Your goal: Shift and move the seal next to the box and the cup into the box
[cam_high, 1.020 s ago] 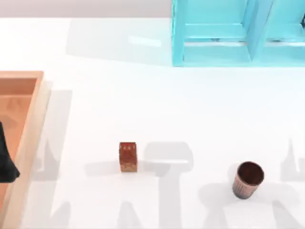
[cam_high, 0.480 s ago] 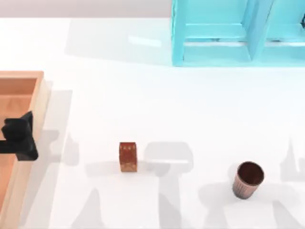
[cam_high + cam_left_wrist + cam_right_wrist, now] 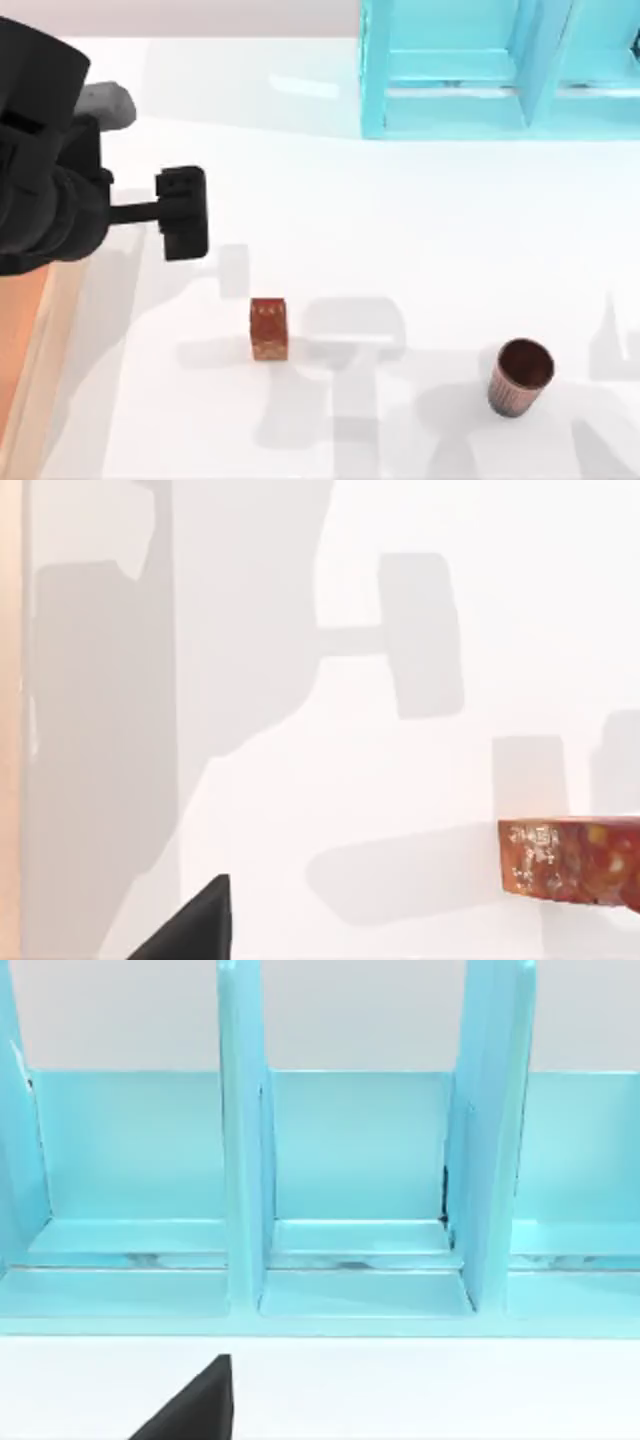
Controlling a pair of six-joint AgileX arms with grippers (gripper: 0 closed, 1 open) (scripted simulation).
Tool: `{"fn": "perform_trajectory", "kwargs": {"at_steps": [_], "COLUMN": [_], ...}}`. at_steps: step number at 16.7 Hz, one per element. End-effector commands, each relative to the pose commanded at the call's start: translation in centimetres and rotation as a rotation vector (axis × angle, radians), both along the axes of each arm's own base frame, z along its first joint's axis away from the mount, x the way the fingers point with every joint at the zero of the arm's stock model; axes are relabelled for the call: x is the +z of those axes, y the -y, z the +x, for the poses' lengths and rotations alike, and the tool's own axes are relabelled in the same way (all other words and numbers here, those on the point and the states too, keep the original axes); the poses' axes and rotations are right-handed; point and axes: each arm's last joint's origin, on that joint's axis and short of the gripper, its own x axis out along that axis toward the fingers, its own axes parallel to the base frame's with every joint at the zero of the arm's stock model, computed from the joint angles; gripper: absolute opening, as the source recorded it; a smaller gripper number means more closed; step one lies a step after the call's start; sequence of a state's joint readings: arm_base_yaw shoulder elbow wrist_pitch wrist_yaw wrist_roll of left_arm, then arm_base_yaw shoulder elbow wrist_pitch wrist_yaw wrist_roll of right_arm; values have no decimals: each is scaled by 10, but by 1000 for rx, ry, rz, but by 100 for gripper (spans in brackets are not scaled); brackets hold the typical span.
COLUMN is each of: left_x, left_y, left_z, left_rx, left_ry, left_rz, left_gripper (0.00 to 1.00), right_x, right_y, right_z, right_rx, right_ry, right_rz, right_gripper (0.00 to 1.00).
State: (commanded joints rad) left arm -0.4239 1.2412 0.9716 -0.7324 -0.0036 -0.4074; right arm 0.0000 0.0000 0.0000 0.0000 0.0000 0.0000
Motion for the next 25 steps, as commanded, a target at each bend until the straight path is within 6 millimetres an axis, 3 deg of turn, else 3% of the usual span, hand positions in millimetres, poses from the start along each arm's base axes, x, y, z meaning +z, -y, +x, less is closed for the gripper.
{"fn": "perform_trajectory", "kwargs": {"at_steps": [5,11,19,25], "left_x": [-20,-54,-59,-113], "left_y": [65,119,123,126], "left_z": [45,67,69,71], "left_rx": [-13,-9,-5,-9], "left_ry": [-299,-498,-519,-511], "left_rz": [98,217,231,226], "left_gripper": [100,100,100,100], "right_x": [0,0,0,0], "right_y": [0,0,0,0], "right_z": [0,0,0,0], "right_rx": [0,0,0,0], "right_ry": [0,0,0,0], "right_rz": [0,0,0,0], "right_gripper": [100,100,100,100]}}
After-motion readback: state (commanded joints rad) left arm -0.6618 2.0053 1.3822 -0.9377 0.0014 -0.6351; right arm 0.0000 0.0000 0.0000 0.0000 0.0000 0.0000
